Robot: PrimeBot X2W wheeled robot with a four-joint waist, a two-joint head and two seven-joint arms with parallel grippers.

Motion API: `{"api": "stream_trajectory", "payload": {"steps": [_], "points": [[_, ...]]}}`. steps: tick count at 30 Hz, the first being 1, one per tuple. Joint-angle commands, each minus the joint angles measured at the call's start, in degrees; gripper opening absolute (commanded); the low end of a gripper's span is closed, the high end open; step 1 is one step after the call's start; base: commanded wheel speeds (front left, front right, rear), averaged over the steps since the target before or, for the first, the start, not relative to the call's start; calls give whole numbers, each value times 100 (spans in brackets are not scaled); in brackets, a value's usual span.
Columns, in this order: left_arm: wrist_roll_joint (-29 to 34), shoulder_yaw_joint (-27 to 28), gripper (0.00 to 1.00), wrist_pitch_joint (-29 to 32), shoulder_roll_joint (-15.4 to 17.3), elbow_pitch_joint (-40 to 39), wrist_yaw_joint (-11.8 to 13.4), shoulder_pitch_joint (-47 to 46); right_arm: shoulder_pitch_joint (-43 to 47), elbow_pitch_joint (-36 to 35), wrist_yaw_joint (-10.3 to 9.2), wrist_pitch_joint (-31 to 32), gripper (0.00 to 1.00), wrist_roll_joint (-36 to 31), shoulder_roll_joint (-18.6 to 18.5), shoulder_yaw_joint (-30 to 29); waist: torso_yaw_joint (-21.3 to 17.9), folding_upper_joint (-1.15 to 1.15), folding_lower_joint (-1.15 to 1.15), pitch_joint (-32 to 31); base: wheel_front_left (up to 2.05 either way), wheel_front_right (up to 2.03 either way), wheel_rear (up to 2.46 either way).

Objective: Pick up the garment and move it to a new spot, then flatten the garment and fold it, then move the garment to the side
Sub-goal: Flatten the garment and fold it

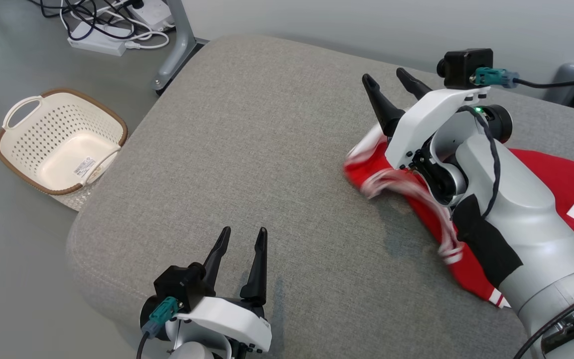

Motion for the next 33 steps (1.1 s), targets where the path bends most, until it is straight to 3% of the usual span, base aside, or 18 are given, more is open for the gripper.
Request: {"api": "stream_trajectory", "payload": {"steps": [1,13,19,22,28,33], "points": [[16,10,100,-26,19,7,22,-101,-69,97,0,-51,100,23,-35,87,-35,0,0,-46,0,0,0],[184,468,100,-26,22,-64,-42,-189,105,322,0,-843,100,-90,-48,750,-1259,0,0,-363,0,0,0],[267,674,100,-26,22,-142,-49,-220,464,75,-1,-1144,100,-245,-377,634,-1743,0,0,-472,0,0,0],[316,753,100,-25,22,-189,-61,-216,836,-394,-1,-1189,100,-367,-767,392,-1946,0,0,-513,0,0,0],[439,958,100,-26,23,-261,-66,-96,2133,-2005,0,-1183,100,-1195,-1537,-607,-2238,0,0,-537,0,0,0],[537,1172,100,-25,21,-324,-101,77,3369,-2975,0,-1184,100,-1708,-1398,-1668,-2403,0,0,-568,0,0,0]]}}
